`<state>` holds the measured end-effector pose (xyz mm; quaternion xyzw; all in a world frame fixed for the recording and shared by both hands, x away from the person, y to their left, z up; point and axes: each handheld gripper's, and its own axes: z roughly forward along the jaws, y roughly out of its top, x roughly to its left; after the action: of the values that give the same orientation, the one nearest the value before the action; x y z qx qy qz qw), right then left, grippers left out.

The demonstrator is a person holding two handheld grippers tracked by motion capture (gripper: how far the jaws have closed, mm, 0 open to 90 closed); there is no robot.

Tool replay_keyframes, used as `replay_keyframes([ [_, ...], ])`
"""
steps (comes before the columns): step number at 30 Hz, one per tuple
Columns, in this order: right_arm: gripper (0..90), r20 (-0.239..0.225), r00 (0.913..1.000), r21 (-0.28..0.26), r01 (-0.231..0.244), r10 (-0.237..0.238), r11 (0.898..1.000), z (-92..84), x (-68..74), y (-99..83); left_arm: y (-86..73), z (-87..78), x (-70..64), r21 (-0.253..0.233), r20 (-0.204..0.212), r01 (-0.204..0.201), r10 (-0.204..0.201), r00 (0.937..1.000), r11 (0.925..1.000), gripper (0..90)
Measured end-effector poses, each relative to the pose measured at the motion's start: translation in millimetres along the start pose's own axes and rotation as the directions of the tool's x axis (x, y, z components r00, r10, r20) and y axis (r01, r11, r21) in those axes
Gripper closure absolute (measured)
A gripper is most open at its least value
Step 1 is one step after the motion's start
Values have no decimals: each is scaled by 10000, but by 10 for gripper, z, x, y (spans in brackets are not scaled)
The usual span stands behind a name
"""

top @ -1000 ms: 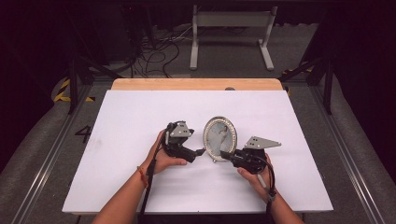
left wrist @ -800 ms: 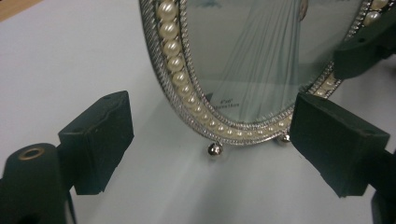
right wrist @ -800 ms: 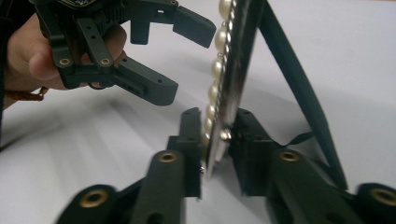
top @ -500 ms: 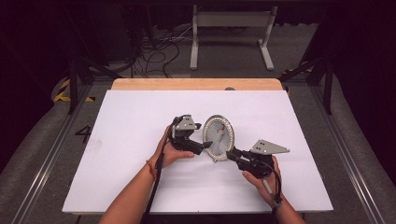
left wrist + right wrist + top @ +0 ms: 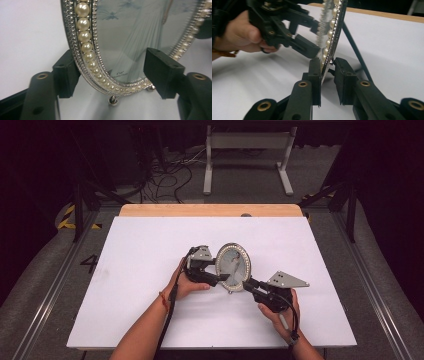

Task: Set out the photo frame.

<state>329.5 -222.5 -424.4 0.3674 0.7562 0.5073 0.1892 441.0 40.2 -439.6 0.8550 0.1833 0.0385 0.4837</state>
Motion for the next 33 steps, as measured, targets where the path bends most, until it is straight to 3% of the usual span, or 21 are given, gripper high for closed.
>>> replay_keyframes([
  [5, 757, -76, 9980, -128, -636, 635, 9979, 40, -95, -18, -20, -78, -68, 282, -451, -110, 123, 9989, 9995, 409],
  [8, 756, -16, 9974, -141, -724, 724, 9973, 53, -103, -10, -62, -133, -98, 255, -462, 57, -45, 9989, 9997, 412],
  [14, 756, 39, 9959, -270, -900, 901, 9956, 97, -125, 11, -67, -198, -173, 664, -839, -195, 250, 9962, 9976, 405],
  [16, 756, 56, 9963, -286, -857, 859, 9959, 107, -124, 18, -74, -224, -207, 440, -1250, -259, 312, 9917, 9987, 422],
  [18, 747, 210, 9976, -216, -656, 660, 9976, 104, -109, 34, -91, -265, -231, -71, -1197, -92, 83, 9928, 9999, 412],
  [20, 739, 351, 9984, -278, -439, 448, 9987, 69, -94, 54, -67, -277, -247, 6, -1326, -347, 344, 9906, 9994, 408],
  [23, 728, 441, 9986, -470, -282, 303, 9985, -11, -85, 86, -50, -304, -245, -328, -1357, -230, 184, 9906, 9992, 392],
  [26, 744, 636, 9980, -302, 58, -39, 9995, -45, -62, 81, -33, -298, -236, -405, -1491, -274, 211, 9886, 9988, 369],
  [29, 759, 709, 9974, -209, 109, -94, 9997, -30, -60, 69, -16, -292, -222, -669, -1367, -132, 40, 9906, 9977, 401],
  [33, 776, 904, 9959, -168, 98, -82, 9998, -2, -61, 58, -18, -309, -217, -666, -1476, -177, 77, 9890, 9976, 449],
])
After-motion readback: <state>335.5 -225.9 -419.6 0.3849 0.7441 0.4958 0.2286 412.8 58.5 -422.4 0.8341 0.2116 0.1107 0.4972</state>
